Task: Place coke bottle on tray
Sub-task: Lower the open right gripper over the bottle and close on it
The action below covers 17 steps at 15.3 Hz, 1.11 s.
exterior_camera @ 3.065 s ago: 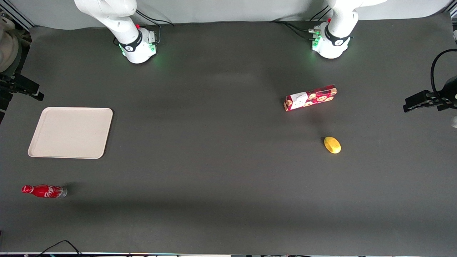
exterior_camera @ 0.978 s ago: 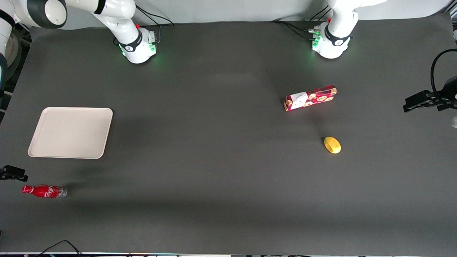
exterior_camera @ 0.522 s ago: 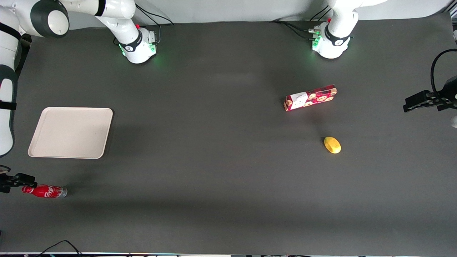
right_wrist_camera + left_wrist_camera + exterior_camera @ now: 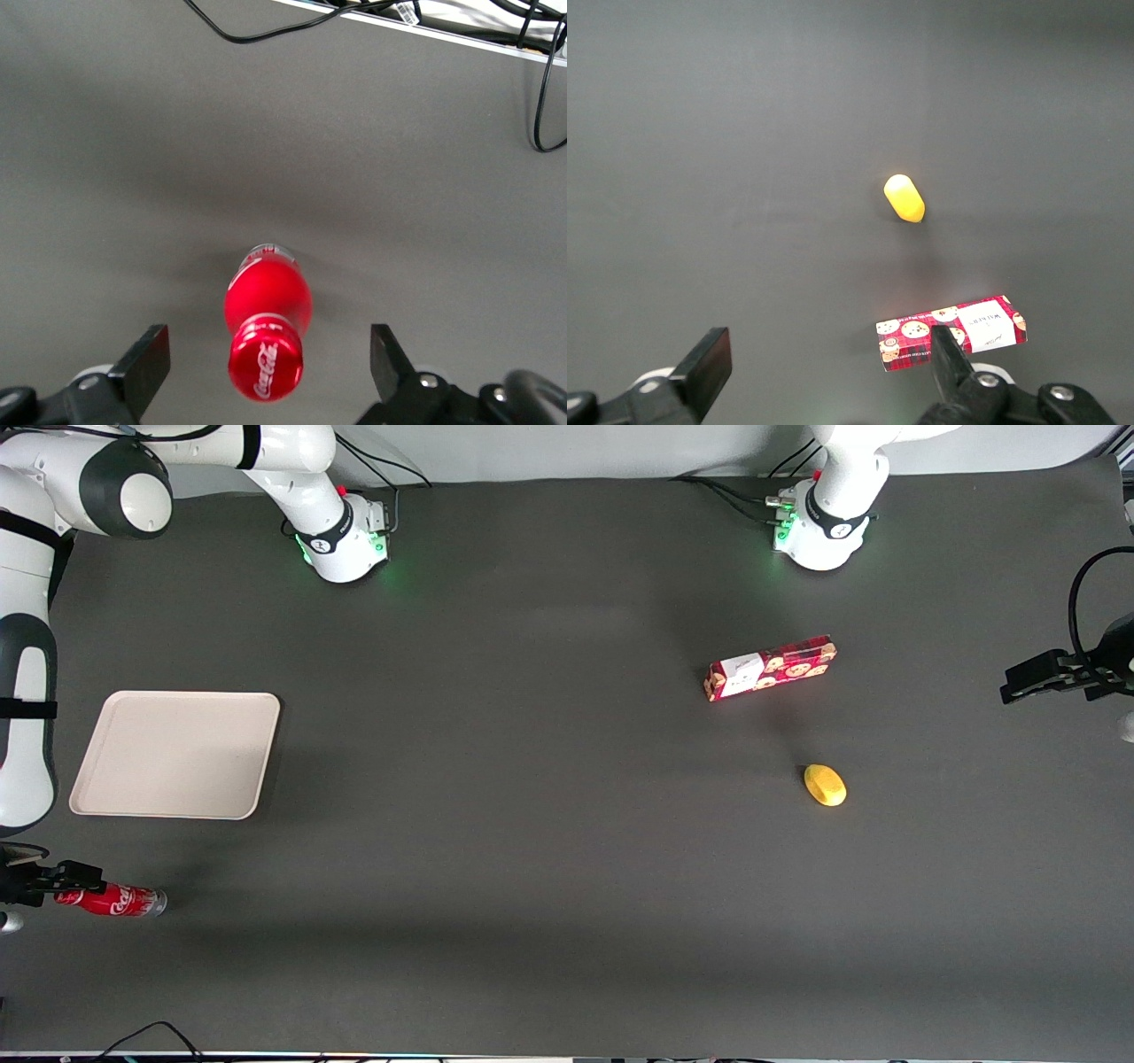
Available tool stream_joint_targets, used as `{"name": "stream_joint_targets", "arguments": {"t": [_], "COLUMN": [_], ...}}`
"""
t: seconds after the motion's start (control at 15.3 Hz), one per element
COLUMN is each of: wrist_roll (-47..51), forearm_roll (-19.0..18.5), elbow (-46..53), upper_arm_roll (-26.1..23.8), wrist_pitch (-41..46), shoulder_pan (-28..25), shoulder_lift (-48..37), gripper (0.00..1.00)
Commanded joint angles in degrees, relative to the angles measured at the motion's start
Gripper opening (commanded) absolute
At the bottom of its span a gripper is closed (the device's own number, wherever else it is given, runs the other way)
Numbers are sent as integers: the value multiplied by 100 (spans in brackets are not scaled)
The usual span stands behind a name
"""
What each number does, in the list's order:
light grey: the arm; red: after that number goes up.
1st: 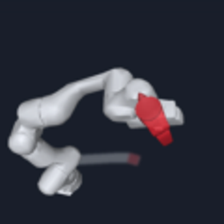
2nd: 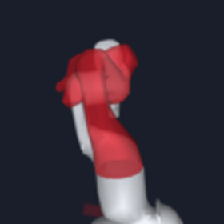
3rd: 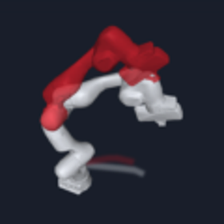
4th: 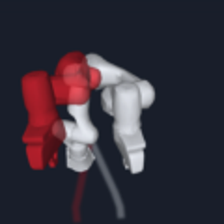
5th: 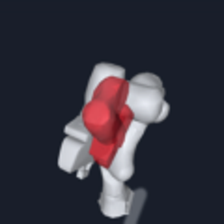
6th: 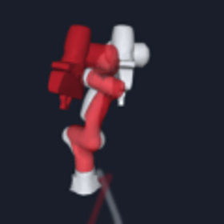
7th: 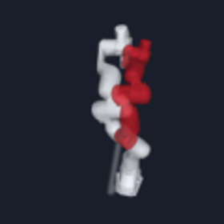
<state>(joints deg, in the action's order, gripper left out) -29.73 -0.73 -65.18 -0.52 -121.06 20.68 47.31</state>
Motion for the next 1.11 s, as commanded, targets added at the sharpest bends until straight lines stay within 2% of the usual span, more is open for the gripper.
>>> {"name": "stream_joint_targets", "arguments": {"t": [0.0,0.13,0.26,0.59,0.78,1.04], "wrist_roll": [-165,-121,-86,-86,-86,62], "forearm_roll": [-41,-41,-32,-32,-15,12], "elbow": [181,190,181,181,181,172], "upper_arm_roll": [-71,-80,-97,-97,-97,-97], "wrist_pitch": [-67,-76,-76,-76,-67,379], "shoulder_pan": [51,42,24,15,15,24], "shoulder_lift": [129,129,138,164,155,-133], "gripper": [85,51,35,27,0,0]}}
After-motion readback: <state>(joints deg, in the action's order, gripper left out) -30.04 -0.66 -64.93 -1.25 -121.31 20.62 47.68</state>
